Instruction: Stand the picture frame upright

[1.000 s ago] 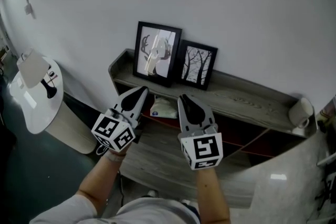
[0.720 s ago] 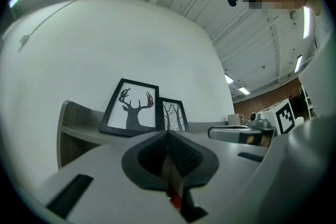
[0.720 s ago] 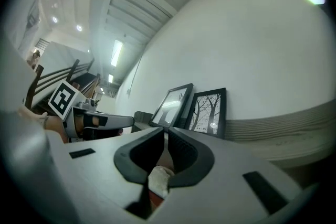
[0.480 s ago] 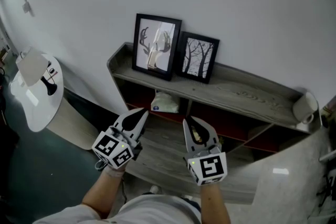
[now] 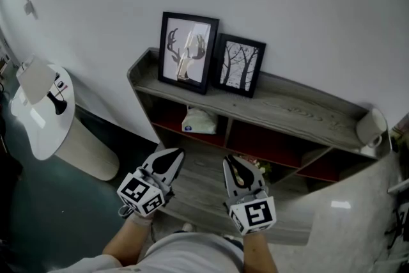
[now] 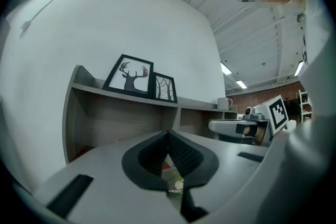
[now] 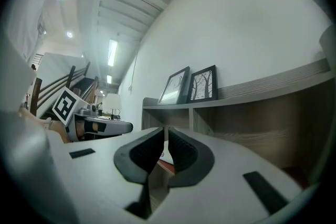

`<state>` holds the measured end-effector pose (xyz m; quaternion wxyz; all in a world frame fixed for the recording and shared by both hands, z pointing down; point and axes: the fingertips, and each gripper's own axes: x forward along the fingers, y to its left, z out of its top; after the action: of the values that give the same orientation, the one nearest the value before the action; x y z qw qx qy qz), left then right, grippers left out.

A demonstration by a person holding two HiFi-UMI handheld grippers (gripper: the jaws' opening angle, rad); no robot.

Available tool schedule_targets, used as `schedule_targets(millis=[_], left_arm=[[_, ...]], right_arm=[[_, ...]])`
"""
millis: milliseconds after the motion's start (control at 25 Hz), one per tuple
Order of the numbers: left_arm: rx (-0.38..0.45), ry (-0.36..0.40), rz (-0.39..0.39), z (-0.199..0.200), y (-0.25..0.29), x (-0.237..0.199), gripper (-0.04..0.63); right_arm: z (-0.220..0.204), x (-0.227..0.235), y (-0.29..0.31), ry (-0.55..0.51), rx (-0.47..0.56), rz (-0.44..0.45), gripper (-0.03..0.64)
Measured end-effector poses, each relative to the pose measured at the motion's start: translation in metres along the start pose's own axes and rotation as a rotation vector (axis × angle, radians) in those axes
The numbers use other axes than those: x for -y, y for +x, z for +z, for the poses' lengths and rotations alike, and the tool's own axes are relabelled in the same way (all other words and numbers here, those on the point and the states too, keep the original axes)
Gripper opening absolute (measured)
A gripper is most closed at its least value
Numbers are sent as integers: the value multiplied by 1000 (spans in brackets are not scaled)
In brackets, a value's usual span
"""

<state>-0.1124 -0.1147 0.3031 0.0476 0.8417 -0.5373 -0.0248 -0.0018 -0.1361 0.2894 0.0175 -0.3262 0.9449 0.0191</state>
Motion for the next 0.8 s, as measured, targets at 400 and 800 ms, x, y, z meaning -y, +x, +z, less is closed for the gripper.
schedule_targets(millis=[400,800], left_arm=[[-27,-26,-1,-14,-12,5,15],[-26,-45,8,-19,-15,5,15]], right_arm=[[-5,-6,-9,12,1,10,35],[-15,-10,-11,9,-31,20,35]])
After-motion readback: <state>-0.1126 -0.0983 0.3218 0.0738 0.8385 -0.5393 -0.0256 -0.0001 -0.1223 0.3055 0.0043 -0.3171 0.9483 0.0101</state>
